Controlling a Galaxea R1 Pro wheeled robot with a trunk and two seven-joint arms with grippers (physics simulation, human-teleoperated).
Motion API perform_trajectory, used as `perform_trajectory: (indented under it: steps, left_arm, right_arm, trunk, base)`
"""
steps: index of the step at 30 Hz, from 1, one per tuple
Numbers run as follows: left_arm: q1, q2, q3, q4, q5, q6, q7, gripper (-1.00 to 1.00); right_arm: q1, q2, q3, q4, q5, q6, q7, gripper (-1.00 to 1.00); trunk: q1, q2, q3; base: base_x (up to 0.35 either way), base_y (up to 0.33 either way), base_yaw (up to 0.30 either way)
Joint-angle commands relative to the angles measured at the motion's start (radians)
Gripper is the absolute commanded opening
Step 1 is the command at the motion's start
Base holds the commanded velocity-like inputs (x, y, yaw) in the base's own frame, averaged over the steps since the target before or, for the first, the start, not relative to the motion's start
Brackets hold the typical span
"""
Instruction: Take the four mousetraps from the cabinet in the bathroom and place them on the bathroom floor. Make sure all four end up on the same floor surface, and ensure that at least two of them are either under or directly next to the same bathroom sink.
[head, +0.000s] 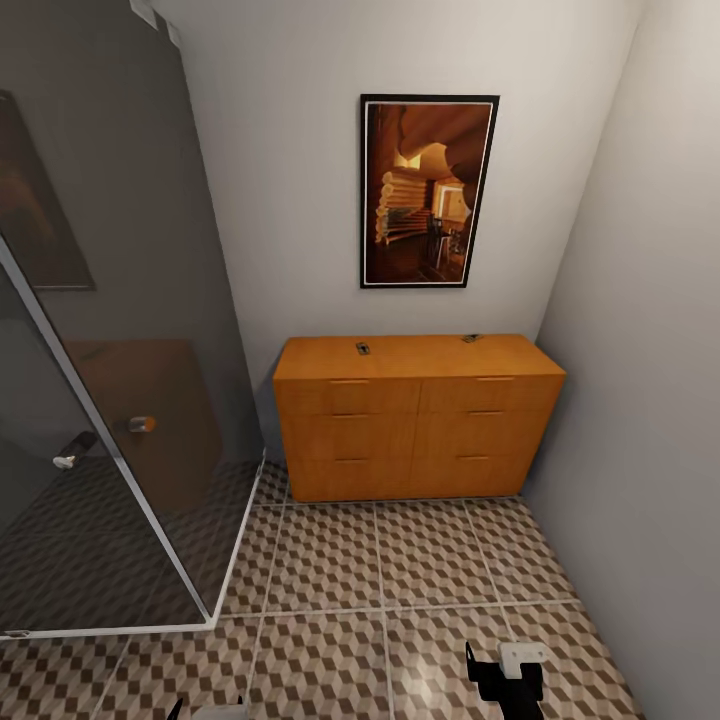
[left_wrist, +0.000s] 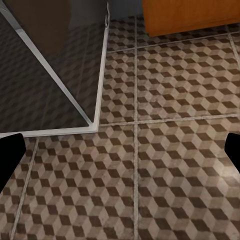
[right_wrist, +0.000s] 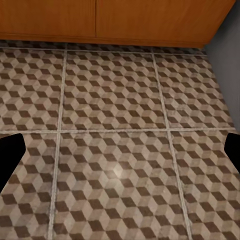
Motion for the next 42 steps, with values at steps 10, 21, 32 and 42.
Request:
perform_trajectory:
  steps: [10, 21, 32, 42]
  left_arm:
    - [-0.002, -0.001, -0.008, 0.004, 0.010, -0.006, 0.000, 1.00]
    - [-0.002, -0.001, -0.008, 0.004, 0.010, -0.006, 0.000, 1.00]
    - [-0.002, -0.001, -0.008, 0.004, 0.010, -0.006, 0.000, 1.00]
    - [-0.002, -0.001, -0.008, 0.004, 0.010, -0.006, 0.000, 1.00]
  right_arm:
    - [-0.001, 0.001, 0.009, 0.000, -0.003, 0.031, -0.005, 1.00]
    - [-0.001, 0.000, 0.009, 0.000, -0.003, 0.047, -0.005, 1.00]
    - [-0.001, 0.000, 0.009, -0.001, -0.003, 0.048, -0.005, 1.00]
    - [-0.001, 0.000, 0.009, -0.001, -0.003, 0.048, -0.004, 1.00]
  trunk:
    - [0.000, -0.002, -0.002]
    - [0.000, -0.002, -0.002]
    - [0.000, -0.002, -0.002]
    - [0.000, -0.002, -0.002]
  base:
    - [0.000, 0.000, 0.000]
    - [0.000, 0.000, 0.000]
    - [0.000, 0.000, 0.000]
    - [0.000, 0.000, 0.000]
